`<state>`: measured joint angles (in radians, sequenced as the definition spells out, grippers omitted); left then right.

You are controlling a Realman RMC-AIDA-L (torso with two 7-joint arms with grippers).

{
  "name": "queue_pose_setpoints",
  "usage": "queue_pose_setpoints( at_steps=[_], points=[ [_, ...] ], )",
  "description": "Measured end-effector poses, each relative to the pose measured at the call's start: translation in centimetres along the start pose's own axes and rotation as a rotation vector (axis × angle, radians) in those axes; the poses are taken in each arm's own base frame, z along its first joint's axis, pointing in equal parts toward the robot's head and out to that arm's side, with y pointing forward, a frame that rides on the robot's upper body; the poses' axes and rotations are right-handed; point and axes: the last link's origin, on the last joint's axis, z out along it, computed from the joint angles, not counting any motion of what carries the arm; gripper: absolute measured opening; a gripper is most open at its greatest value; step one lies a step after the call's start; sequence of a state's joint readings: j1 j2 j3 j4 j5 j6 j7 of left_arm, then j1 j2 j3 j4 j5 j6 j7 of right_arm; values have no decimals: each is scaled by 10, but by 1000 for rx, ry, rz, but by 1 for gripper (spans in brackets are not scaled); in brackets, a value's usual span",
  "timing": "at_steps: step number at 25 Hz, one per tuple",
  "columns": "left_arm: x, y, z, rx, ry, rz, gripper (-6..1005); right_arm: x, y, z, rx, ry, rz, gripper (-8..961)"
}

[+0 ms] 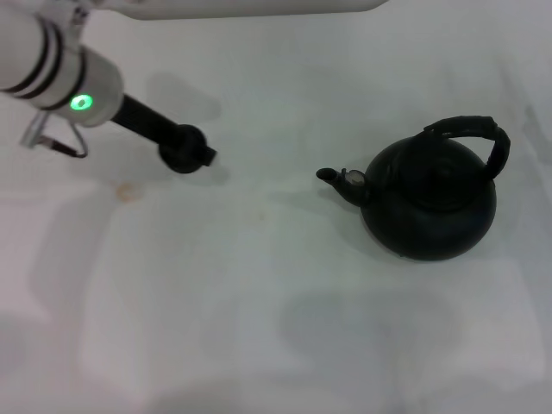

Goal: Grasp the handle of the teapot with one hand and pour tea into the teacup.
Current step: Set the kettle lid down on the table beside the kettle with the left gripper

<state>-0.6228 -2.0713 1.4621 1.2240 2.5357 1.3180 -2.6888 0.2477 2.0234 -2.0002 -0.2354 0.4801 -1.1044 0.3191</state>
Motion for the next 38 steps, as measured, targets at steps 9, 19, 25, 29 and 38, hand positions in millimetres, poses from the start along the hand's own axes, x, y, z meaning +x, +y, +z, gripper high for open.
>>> queue_pose_setpoints(
  at_steps=[9, 19, 25, 29, 38],
  points=[
    [17, 50, 18, -35, -75, 233, 699, 1, 0, 0, 1, 4, -1, 858],
    [15, 79, 32, -39, -121, 368, 700, -1, 0, 3, -4, 0, -4, 858],
    [13, 83, 37, -32, -114, 398, 700, -1, 0, 3, -4, 0, -5, 858],
    [9, 84, 44, -23, -117, 412, 700, -1, 0, 3, -4, 1, -5, 858],
    [4, 82, 53, -45, -107, 366, 700, -1, 1, 3, -5, 1, -3, 857]
  ],
)
